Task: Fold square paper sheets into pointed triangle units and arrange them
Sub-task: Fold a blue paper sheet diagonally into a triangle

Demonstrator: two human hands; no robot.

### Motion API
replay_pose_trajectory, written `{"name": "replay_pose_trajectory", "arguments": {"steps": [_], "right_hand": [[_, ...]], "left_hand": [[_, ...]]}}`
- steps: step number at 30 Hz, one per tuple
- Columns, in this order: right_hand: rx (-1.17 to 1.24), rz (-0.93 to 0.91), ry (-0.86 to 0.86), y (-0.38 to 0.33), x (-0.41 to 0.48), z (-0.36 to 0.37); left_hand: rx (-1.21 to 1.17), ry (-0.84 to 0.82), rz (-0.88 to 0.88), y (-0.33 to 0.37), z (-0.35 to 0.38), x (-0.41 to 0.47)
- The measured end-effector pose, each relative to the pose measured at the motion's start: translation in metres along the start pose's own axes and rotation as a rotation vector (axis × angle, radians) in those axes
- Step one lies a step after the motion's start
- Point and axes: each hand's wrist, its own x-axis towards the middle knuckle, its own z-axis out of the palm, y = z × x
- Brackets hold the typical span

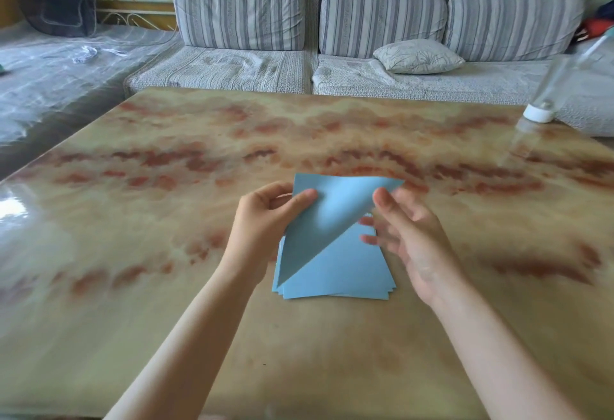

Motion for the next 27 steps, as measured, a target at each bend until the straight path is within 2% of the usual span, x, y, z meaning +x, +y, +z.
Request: {"name": "replay_pose_trajectory", "arguments": {"steps": [2, 4, 9, 13, 18, 27], "right_hand": [[0.054, 0.098, -0.125, 0.003, -0.006, 0.007], [0.059, 0.117, -0.175, 0.002, -0.012, 0.017], [0.049, 0.092, -0.101, -0.002, -0.011, 0.025], [0.043, 0.068, -0.112, -0.002, -0.014, 0.031], [0.063, 0.068, -0.021, -0.001, -0.011, 0.031], [0.074, 0.078, -0.021, 0.0, -0.011, 0.028]], "left_hand": [[-0.078, 0.03, 0.005, 0.0, 0.005, -0.002], [-0.114, 0.032, -0.002, 0.0, 0.011, -0.004], [-0.169, 0.035, -0.027, -0.002, 0.015, -0.008], [-0.17, 0.041, -0.047, -0.004, 0.019, -0.01], [-0.186, 0.021, -0.053, -0.006, 0.022, -0.013], [-0.245, 0.046, -0.035, -0.001, 0.017, -0.009]]}}
